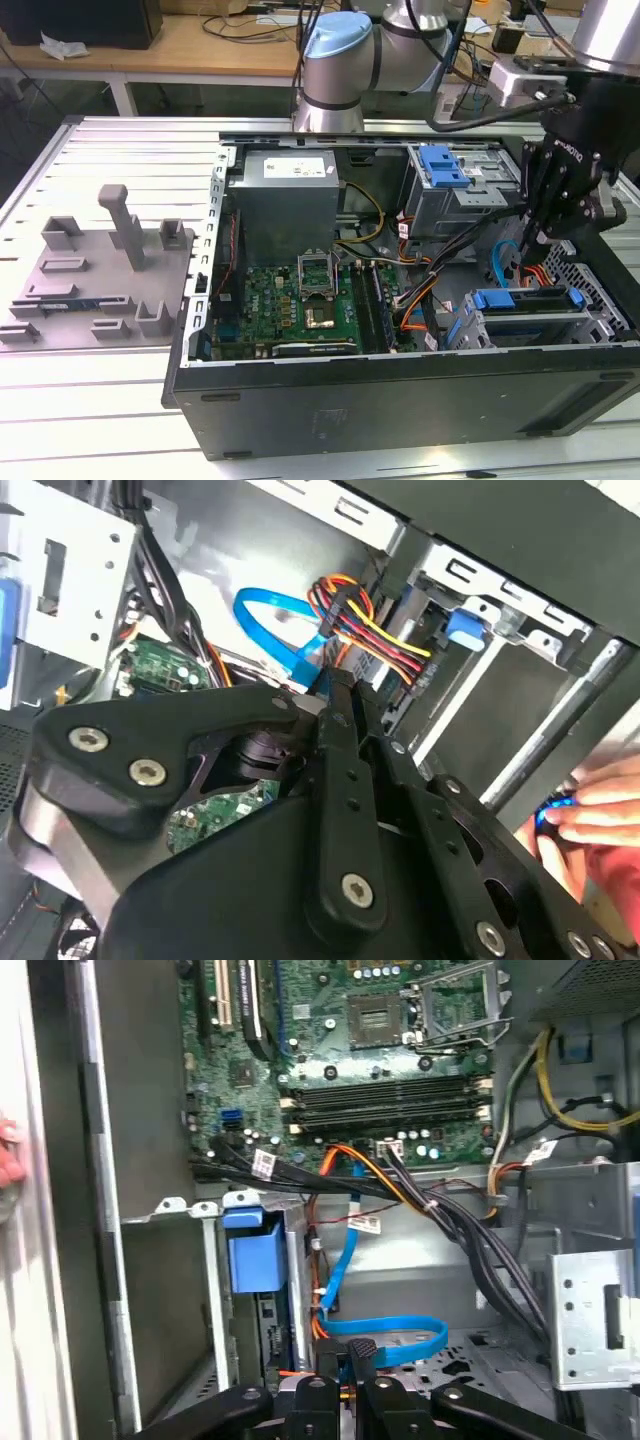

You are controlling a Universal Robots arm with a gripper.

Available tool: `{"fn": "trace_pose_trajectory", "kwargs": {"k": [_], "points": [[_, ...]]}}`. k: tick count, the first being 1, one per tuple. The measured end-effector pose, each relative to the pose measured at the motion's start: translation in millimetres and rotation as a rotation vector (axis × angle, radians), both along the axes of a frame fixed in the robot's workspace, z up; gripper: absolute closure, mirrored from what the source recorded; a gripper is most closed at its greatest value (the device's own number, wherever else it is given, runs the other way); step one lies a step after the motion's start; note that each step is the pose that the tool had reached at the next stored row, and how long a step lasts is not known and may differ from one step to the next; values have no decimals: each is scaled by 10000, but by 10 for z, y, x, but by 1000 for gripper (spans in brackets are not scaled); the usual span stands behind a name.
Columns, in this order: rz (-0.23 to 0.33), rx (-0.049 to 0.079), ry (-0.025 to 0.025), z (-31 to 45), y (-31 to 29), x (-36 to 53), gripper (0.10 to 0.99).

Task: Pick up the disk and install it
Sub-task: 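Insert the second disk wire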

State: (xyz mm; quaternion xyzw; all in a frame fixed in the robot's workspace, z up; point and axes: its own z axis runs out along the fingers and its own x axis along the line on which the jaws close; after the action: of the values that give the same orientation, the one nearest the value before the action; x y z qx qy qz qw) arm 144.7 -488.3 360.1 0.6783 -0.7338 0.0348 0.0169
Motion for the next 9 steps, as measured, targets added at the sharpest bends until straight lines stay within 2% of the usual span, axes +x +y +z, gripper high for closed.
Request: {"fn": "trace_pose_trajectory", "kwargs": {"k": [1,2,4,9], "points": [[28,349,-156,0,-47,-39,925],[26,632,-171,-1,-135,-55,925],[240,647,-188,0,-274,-72,925],[273,658,-189,-7,-325,-73,925]]}}
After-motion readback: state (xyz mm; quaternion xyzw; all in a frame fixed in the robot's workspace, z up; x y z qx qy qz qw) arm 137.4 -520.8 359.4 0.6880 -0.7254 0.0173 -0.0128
